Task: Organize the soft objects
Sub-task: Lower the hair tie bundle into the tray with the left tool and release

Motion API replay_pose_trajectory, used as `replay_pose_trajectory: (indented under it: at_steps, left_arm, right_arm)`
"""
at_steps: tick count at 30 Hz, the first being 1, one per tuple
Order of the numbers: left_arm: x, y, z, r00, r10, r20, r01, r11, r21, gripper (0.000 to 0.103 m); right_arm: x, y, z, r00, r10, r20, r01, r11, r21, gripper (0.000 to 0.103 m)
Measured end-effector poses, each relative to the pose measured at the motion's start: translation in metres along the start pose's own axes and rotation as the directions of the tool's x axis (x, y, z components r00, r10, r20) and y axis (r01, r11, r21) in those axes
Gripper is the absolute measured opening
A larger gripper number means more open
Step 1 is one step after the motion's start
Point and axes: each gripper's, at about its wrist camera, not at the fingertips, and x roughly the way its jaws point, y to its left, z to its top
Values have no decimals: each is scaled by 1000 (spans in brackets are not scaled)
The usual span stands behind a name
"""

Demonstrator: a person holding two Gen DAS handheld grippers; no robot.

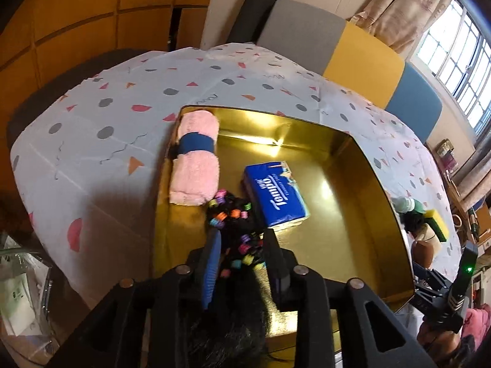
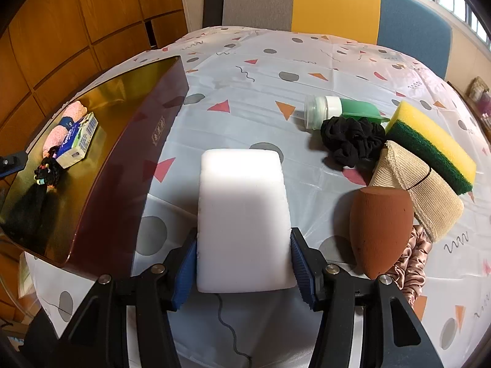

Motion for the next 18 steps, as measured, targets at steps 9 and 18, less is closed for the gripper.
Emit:
replay_pose_trajectory:
  at_steps: [9, 18]
  left_arm:
    - [-44, -15, -8, 994, 47, 94, -54, 996, 71, 39]
    - [-77, -36, -20, 989, 22, 146, -42, 990, 137, 40]
  right_arm:
    - [0, 3, 1, 1000, -24, -8, 24, 1000, -2, 57]
    - [-2, 7, -2, 998, -64, -6, 64, 998, 10, 55]
